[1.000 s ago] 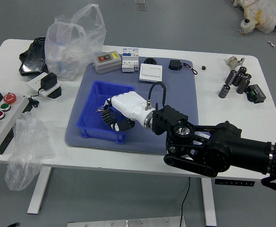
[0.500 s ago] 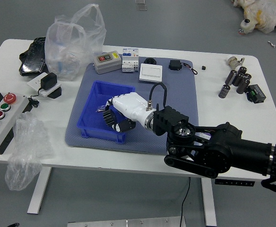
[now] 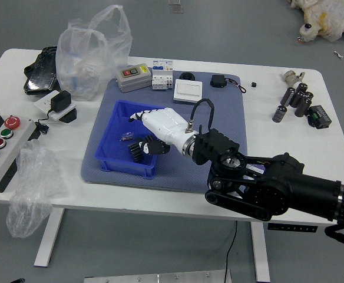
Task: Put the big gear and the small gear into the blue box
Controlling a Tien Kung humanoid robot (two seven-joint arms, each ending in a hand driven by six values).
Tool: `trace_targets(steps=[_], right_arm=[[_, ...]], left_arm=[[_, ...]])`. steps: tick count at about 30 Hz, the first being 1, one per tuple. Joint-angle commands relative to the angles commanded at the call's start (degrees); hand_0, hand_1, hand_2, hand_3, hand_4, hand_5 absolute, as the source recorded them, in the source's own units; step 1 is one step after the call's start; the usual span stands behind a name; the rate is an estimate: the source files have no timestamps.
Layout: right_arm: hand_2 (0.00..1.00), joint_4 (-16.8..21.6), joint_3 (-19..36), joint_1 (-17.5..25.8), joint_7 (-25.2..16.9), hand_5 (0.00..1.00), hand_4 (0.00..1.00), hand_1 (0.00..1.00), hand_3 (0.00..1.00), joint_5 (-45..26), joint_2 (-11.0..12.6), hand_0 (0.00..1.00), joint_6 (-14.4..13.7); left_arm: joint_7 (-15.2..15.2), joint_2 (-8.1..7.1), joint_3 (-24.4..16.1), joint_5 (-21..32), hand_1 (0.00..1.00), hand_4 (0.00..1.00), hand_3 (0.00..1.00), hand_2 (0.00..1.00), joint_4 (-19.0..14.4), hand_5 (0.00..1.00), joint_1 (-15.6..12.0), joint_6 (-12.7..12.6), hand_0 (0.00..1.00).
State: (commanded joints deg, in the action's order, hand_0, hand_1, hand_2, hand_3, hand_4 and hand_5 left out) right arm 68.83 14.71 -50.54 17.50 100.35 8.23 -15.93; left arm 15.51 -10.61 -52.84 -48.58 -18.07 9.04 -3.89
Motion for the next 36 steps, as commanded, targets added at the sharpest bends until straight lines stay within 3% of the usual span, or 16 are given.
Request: trace_targets(steps=[8,15,16,21,22,30,36], right_arm=[[0.823,4.27,12.33,7.69,-3.01,0.279,0.524,0.773,0.801,-1.57,5.18,0.529,-5.36],[0.809,5.21,24.15,15.11,-9.09,0.285,0.538,0.770,0.784,-6.42,8.25,0.545,-9.88],[0.786,5.22,26.04,16.27,-10.38,0.278,0.548,0.775,0.754,-7.83,8.46,0.761,-10.18],[0.786,5.65,32.90,20.90,-15.89,0.278,0.548,0.775,0.754,-14.08,9.43,0.761,-10.64],[0.761,5.78,34.12,21.72,-16.96,0.286,0.575,0.761,0.703,-15.28,9.68,0.800,-10.77],[0.729,7.24,44.06,28.05,-26.89,0.302,0.588,0.729,0.668,-25.32,11.62,0.780,-13.26],[0.723,8.73,47.69,31.61,-30.65,0.302,0.596,0.723,0.665,-30.80,12.93,0.776,-13.25]], left_arm=[[-0.33,0.19,0.59,1.07,0.592,0.751,0.742,0.584,0.06,0.632,-0.34,-0.24,0.653],[-0.51,0.41,0.86,1.60,0.592,0.752,0.742,0.584,0.11,0.632,-0.58,-0.35,0.653],[-0.52,0.42,0.82,1.54,0.592,0.754,0.742,0.584,0.13,0.633,-0.54,-0.34,0.653],[-0.81,0.33,1.02,1.57,0.592,0.754,0.742,0.584,0.25,0.633,-0.07,-0.25,0.653],[-0.91,0.29,1.16,1.70,0.592,0.756,0.742,0.584,0.27,0.635,0.04,-0.24,0.653],[-1.25,-0.28,1.27,1.02,0.591,0.757,0.742,0.584,0.48,0.633,1.21,0.17,0.653],[-1.09,-0.82,0.74,-0.38,0.592,0.756,0.741,0.584,0.55,0.632,1.86,0.60,0.654]])
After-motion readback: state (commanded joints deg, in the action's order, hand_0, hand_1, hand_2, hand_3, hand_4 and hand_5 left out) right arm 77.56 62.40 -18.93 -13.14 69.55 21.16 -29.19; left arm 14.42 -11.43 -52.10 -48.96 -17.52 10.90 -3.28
